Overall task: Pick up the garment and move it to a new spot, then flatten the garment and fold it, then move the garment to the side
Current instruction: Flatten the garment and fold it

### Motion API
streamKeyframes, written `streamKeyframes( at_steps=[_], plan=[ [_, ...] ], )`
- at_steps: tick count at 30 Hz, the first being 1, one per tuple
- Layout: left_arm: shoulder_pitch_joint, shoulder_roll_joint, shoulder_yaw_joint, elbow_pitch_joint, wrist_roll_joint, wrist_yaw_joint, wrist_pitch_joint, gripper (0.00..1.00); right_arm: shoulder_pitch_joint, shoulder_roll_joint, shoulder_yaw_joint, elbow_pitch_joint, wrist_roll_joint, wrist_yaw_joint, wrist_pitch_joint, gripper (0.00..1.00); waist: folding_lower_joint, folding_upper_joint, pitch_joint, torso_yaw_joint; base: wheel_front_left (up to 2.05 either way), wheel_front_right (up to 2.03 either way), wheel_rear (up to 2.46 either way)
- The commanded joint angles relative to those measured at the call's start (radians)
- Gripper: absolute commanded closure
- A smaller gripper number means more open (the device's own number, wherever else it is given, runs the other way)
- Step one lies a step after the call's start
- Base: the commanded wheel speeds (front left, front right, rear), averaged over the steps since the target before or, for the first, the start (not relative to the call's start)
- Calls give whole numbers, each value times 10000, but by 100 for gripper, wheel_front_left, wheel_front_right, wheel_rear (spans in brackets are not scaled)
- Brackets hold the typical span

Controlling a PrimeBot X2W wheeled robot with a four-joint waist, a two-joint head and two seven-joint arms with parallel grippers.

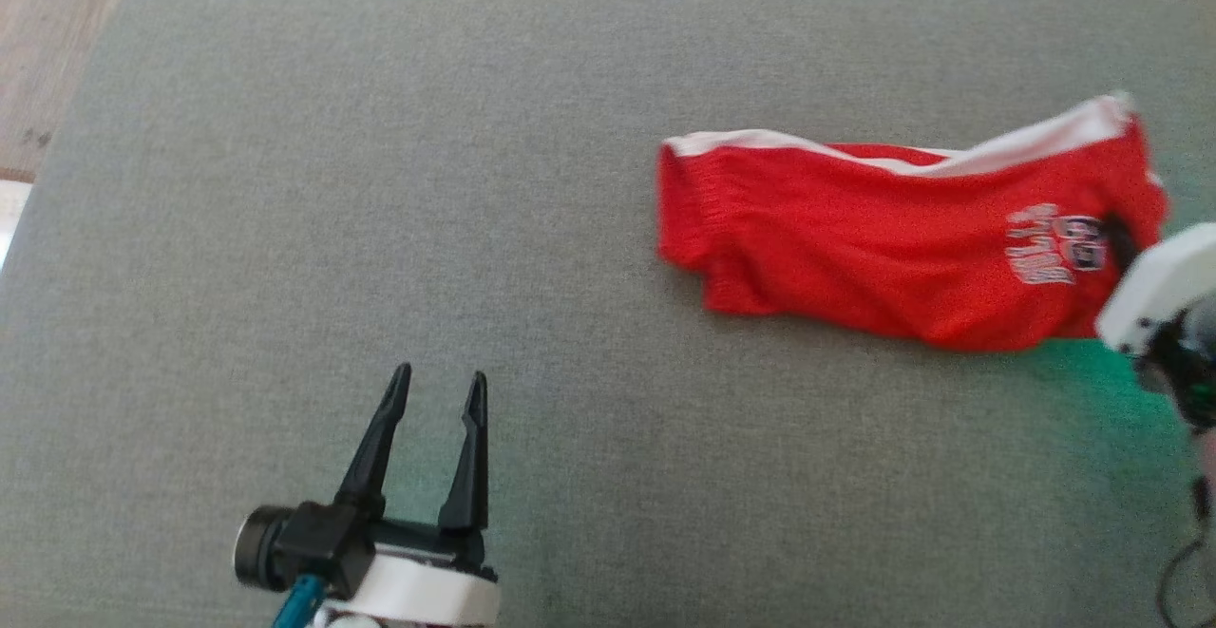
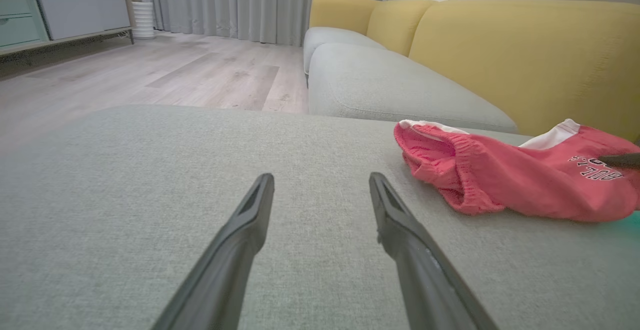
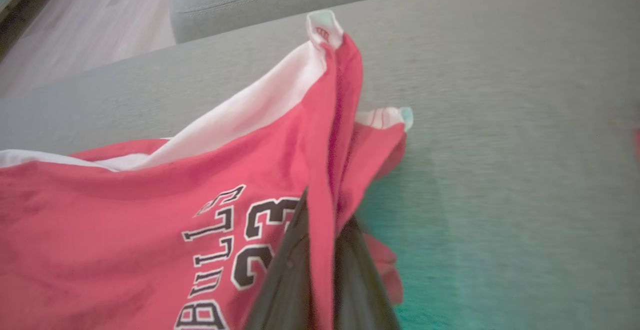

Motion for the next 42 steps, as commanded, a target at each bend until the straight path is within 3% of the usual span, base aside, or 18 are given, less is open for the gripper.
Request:
streamKeyframes(
  at_steps=[1, 8, 11, 17, 23, 29, 33, 35, 36, 37, 42],
  plan=[
    [36, -118, 538, -259, 158, -146, -64, 0, -67, -380, -189, -267, -74, -7, -221, 100, 3, -1, -117, -98, 0, 0, 0],
    [236, -490, 710, -136, 469, -645, -64, 0, -286, -741, -927, -740, -489, -7, -459, 100, 3, -1, 81, 123, 0, 0, 0],
    [203, -610, 763, -97, 505, -793, -64, 0, -531, -671, -784, -1298, -728, -7, -322, 100, 3, -1, 149, 241, 0, 0, 0],
    [147, -703, 737, -16, 479, -958, -64, 0, -869, 95, 1408, -2876, -695, -7, 841, 100, 3, -1, 301, 550, 0, 0, 0],
    [-30, -710, 409, 11, 51, -737, -64, 0, -626, 987, 3336, -3168, -653, -7, 1481, 100, 3, -1, 313, 1023, 0, 0, 0],
    [63, -711, 404, 74, -72, -568, -64, 0, -249, 1129, 3742, -3130, -862, -7, 1471, 100, 3, -1, 212, 1243, 0, 0, 0],
    [164, -711, 456, 68, -106, -519, -64, 0, 83, 1015, 3934, -3316, -920, -7, 1436, 73, 3, -1, 128, 1201, 0, 0, 0],
    [191, -711, 473, 69, -84, -515, -64, 0, 193, 966, 4026, -3386, -967, -7, 1396, 47, 3, -1, 106, 1113, 0, 0, 0],
    [183, -711, 479, 64, -74, -519, -64, 0, 212, 955, 4081, -3441, -1007, -7, 1328, 9, 3, -1, 112, 1070, 0, 0, 0],
    [162, -711, 495, 54, -56, -525, -64, 0, 227, 981, 4110, -3488, -1011, -7, 1228, 0, 3, -1, 117, 1018, 0, 0, 0],
    [106, -712, 631, 75, 8, -543, -64, 0, 406, 1272, 4375, -3716, -676, -7, 884, 0, 3, -1, 34, 749, 0, 0, 0]
  ],
)
